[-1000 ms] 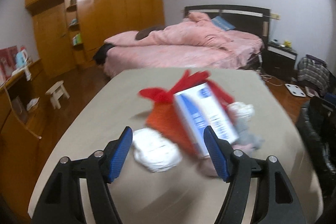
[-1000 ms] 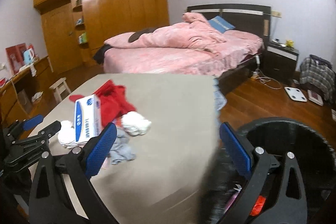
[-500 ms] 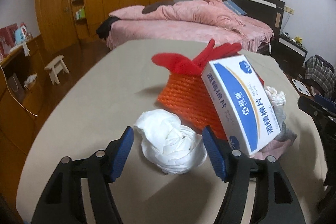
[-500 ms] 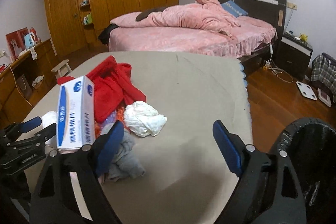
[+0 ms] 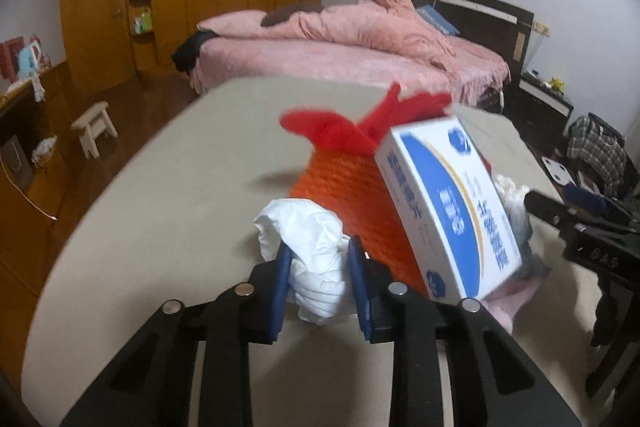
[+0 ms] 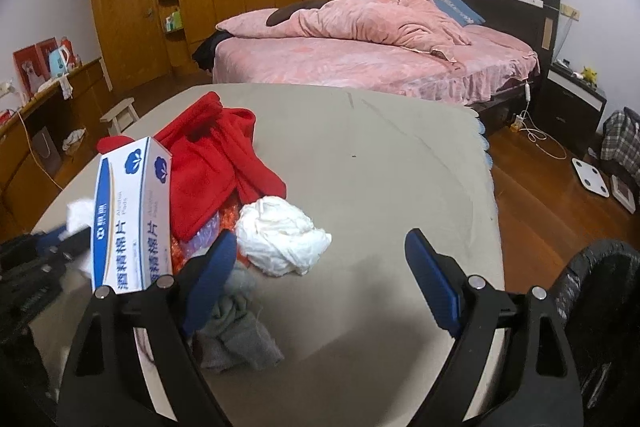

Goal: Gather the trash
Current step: 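Grasp the white tissue with the left gripper while the right gripper grasps another tissue, then carry both tissues over the trash bin and open both grippers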

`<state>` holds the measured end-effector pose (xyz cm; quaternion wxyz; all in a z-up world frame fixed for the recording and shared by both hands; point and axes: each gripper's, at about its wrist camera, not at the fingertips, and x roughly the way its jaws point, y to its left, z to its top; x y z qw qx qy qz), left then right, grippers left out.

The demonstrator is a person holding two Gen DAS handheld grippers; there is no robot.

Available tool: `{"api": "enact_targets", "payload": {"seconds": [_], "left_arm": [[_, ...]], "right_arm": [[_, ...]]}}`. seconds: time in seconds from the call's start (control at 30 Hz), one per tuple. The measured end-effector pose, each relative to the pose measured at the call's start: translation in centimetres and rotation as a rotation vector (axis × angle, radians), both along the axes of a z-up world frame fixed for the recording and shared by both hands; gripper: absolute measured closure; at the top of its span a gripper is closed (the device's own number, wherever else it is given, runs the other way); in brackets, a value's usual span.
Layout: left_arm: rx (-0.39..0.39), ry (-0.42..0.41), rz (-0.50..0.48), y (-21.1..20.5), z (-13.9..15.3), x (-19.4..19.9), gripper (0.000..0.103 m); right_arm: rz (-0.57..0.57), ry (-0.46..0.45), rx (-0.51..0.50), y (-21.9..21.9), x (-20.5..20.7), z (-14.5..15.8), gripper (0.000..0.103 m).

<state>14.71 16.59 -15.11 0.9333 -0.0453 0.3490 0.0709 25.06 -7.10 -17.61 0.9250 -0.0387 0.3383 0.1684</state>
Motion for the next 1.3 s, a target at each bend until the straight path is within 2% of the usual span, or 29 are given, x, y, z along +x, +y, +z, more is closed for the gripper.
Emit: {"api": "enact_targets", "payload": {"seconds": [0.2, 0.3, 0.37, 0.5, 0.6, 0.87, 1.3], "left_arm": [[0.039, -0.033, 0.033, 0.5, 0.8, 0.5, 0.075], [0.034, -0.039, 0.04, 0.8, 0.8, 0.8, 0.075], [0.034, -0.043, 0.041, 0.9, 0.9, 0.9, 0.075], [0.029, -0.045, 0.045, 1.0, 1.0, 0.9, 0.075], [0.03, -0.049, 0.05, 1.0, 1.3, 0.6, 0.075], [0.054, -0.098, 0.046, 0.4, 3.4, -0.7, 0.075], [0.049, -0.173, -0.042, -4.7, 7.2, -2.4, 0.075]], "right_arm": [[0.006, 0.039, -0.022, 1.4, 1.9, -0.7, 0.02], [0.015, 0.063, -0.017, 1.9, 2.4, -1.1, 0.024], [0.025, 0.078, -0.007, 2.1, 2.6, -1.2, 0.031], [0.091, 0.121, 0.045, 2.5, 2.5, -1.4, 0.062], [0.115, 0.126, 0.059, 2.7, 2.1, -1.1, 0.071], [0.094, 0.076, 0.092, 1.1, 0.1, 1.4, 0.072], [0.081, -0.044, 0.141, -2.7, -4.3, 7.3, 0.072]]}}
